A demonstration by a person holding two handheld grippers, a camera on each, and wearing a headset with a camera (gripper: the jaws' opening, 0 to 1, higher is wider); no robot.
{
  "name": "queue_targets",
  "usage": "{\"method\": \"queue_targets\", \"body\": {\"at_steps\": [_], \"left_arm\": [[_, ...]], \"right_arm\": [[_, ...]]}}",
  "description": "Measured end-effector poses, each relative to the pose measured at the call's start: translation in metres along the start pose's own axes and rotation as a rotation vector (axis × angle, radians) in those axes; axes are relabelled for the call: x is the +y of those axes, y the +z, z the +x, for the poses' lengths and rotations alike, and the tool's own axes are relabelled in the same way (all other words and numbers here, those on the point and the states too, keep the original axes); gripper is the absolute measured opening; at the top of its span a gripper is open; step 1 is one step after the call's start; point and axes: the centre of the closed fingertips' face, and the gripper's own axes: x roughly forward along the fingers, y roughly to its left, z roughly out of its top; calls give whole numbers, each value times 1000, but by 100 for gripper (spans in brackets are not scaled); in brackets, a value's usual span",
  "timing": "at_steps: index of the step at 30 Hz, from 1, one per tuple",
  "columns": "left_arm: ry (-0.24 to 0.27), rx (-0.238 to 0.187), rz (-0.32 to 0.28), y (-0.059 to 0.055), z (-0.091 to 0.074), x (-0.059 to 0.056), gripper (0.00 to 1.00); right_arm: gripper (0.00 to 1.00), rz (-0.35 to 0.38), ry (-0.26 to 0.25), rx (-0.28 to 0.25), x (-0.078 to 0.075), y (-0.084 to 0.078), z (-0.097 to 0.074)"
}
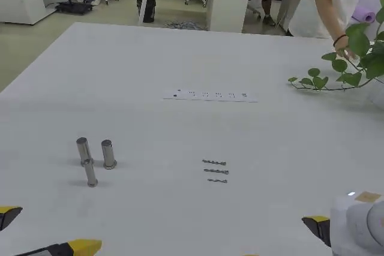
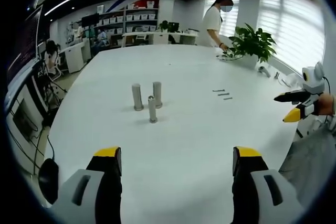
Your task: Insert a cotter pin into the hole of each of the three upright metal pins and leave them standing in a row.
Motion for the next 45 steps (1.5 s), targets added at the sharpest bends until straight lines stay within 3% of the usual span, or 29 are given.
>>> {"method": "queue_targets", "body": {"at_steps": [23,27,45], "left_arm": [[-19,-6,1,12,14,2,82],[-29,-23,30,19,21,2,72],[-78,-79,51,52,52,7,65]], "right_arm": [[98,17,-5,0,-1,-2,-1],[98,23,-10,2,-2,-2,-1],[98,37,-20,13,-2,-5,-2]]}}
